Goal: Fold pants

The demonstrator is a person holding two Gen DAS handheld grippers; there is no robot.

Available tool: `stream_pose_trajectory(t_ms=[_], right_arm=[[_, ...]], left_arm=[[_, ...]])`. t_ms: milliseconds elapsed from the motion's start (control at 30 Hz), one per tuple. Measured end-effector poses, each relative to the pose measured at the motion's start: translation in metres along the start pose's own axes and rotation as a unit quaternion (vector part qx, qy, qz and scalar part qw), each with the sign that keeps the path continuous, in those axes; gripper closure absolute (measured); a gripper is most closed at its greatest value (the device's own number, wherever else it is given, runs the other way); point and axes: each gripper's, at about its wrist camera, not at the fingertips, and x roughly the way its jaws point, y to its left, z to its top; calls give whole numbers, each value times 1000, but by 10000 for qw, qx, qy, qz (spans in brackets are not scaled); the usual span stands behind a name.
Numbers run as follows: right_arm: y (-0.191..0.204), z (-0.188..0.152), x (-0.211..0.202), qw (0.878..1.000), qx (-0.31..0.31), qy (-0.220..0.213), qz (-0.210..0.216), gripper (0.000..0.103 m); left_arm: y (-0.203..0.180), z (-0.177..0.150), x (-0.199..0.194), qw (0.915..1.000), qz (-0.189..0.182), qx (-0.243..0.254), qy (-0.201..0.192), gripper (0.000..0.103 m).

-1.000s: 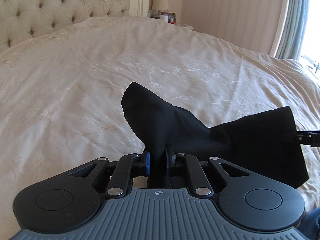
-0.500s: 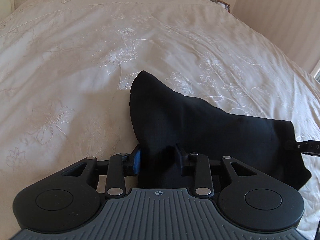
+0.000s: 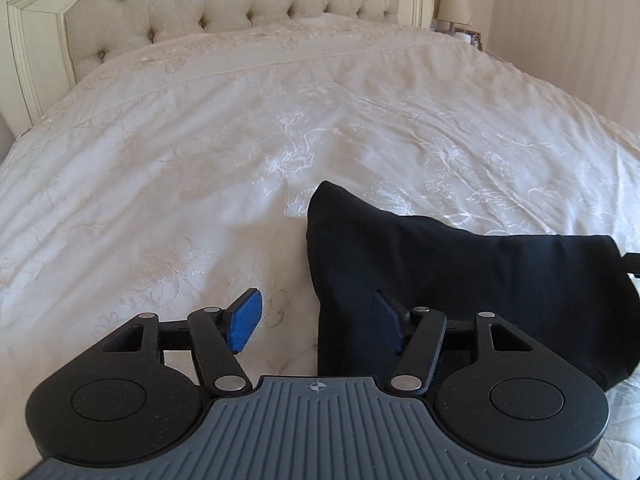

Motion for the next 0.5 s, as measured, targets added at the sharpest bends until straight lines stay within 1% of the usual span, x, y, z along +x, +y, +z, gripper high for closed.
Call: stream_pose_trajectory(t_ms=[100, 133, 167, 200, 233, 267, 300, 333, 367, 433, 500], right_arm=[[16, -6, -31, 9972, -480, -566, -2, 62], [23, -10, -39, 9956, -640, -679, 60, 63], [29, -16, -45, 9938, -816, -745, 159, 70], [37, -24, -49, 9912, -1081, -716, 272, 80], [43, -32, -50, 9889, -1320, -617, 276, 103], [49, -40, -47, 9864, -1579, -439, 137, 102], [52, -49, -42, 9841, -1759, -253, -30, 102], [49, -58, -35, 9833, -1804, -100, -232, 103], [40, -65, -28, 9846, -1713, 2, -365, 103], [26, -73, -27, 9887, -1454, -77, -352, 103], [26, -71, -34, 9889, -1413, -169, -419, 102]], left_arm=[[-7, -5, -23, 9996, -230, -138, -48, 43], [-12, -9, -29, 9994, -322, -131, -40, 43], [-15, -13, -32, 9991, -400, -105, -11, 43], [-18, -16, -32, 9989, -468, -51, 62, 43], [-22, -20, -28, 9987, -484, 30, 180, 43], [-24, -23, -22, 9987, -409, 87, 299, 43], [-25, -27, -11, 9982, -221, 157, 532, 43], [-26, -32, 3, 9964, -74, 203, 814, 41], [-22, -37, 13, 9947, -99, 125, 1013, 41], [-11, -39, 15, 9936, -222, -249, 1078, 41], [-9, -36, 7, 9947, -201, -301, 965, 42]])
